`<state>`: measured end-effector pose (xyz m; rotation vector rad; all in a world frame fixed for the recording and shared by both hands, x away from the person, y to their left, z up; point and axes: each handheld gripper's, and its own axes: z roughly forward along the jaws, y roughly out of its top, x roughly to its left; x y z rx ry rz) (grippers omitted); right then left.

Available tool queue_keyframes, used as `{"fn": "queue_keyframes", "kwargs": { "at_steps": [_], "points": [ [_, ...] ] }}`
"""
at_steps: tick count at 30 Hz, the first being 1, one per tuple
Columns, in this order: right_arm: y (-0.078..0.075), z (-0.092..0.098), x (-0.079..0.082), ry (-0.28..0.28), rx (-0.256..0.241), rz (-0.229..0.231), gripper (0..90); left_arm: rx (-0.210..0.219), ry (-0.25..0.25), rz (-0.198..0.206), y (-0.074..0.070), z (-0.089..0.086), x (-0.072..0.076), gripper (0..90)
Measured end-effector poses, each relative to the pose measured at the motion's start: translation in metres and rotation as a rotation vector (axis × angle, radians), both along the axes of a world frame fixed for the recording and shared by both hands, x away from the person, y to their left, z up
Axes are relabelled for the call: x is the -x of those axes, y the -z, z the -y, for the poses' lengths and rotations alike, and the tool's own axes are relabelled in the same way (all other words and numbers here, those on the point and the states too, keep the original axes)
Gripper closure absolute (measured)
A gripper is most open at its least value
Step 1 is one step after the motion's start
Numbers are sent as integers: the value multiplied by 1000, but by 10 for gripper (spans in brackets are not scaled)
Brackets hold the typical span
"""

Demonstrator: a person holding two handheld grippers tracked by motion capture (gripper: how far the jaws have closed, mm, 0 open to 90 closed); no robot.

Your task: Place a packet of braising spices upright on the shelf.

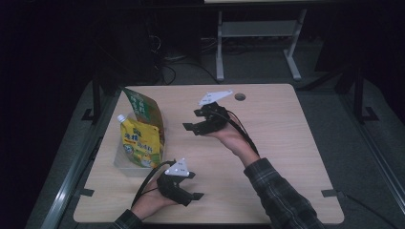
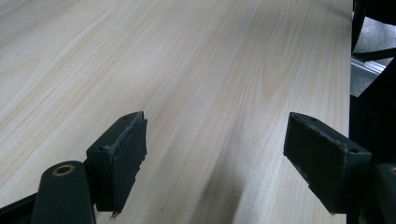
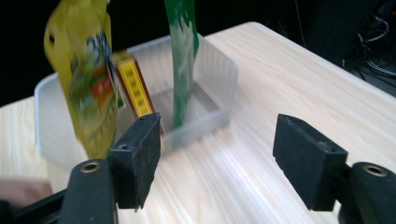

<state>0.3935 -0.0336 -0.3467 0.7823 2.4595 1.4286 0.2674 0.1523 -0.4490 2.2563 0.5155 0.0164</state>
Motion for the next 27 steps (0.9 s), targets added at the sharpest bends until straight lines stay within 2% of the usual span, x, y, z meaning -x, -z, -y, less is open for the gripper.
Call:
{"fn": "queue_keyframes", "kwargs": {
  "at_steps": [4,5,9,13,23,24,27],
  "points": [
    [19,30,15,38,24,-9,287,-3,0,-2,0,-3,-1,206],
    [24,36,19,48,27,-17,279,-8,6,9,0,-4,-2,206],
    [42,58,33,82,50,-34,271,-4,-4,2,-1,-5,-1,206],
    [58,78,53,77,82,-57,252,-5,1,8,-1,-6,-1,206],
    [85,124,99,138,139,-65,181,-3,-7,1,3,-4,1,206],
    [87,129,102,144,141,-57,178,-14,1,7,2,-5,1,206],
    [94,140,110,158,119,-79,169,-17,4,6,2,-5,2,206]
  ]
}}
